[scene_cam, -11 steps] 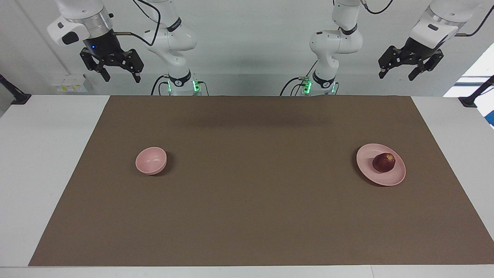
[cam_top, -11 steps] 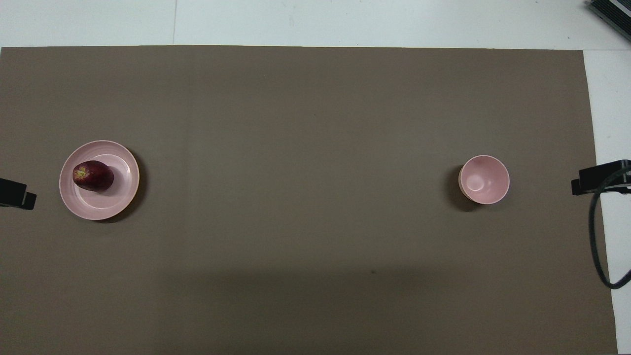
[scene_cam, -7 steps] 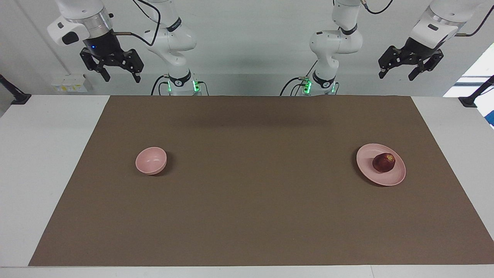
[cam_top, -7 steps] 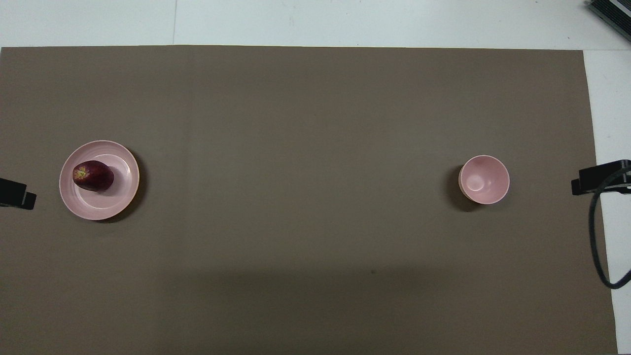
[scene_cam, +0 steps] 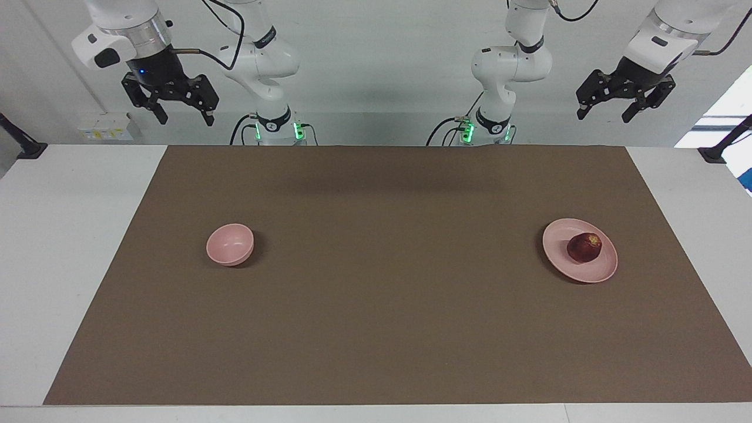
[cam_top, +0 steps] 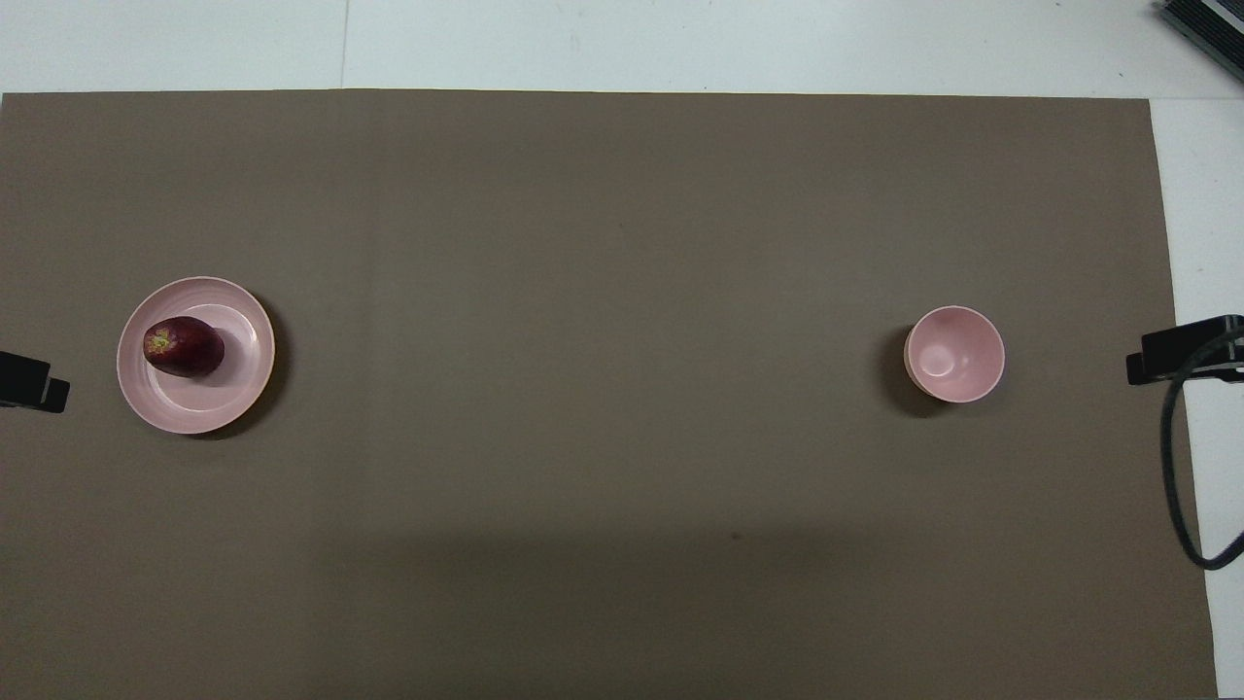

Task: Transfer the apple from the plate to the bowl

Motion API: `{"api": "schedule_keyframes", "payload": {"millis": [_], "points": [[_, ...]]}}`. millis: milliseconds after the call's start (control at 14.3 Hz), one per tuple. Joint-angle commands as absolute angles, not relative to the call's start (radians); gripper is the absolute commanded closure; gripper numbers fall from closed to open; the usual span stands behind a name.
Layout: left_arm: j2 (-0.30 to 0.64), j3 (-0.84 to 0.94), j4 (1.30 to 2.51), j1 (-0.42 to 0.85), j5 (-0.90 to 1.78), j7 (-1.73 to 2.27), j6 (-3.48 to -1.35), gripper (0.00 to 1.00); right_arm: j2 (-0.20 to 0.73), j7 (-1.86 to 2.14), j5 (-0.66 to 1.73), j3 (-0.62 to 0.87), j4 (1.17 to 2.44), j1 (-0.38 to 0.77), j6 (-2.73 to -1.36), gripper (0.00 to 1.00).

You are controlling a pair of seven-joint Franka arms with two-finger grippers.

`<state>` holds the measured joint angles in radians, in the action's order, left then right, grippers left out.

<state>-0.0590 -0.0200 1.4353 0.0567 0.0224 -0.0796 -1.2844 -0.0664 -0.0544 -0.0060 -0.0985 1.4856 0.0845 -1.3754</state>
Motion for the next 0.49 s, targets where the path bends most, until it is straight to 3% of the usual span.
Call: {"api": "schedule_keyframes", "payload": {"millis": [0, 420], "points": [[-0.087, -0.011, 1.471, 0.045, 0.015, -0.083, -1.309, 0.00, -0.086, -0.066, 0.011, -0.094, 1.508, 0.072, -1.382, 0.00], [-0.089, -0.011, 1.476, 0.046, 0.020, -0.095, -1.310, 0.00, -0.086, -0.066, 0.011, -0.094, 1.508, 0.072, -1.382, 0.00]]}}
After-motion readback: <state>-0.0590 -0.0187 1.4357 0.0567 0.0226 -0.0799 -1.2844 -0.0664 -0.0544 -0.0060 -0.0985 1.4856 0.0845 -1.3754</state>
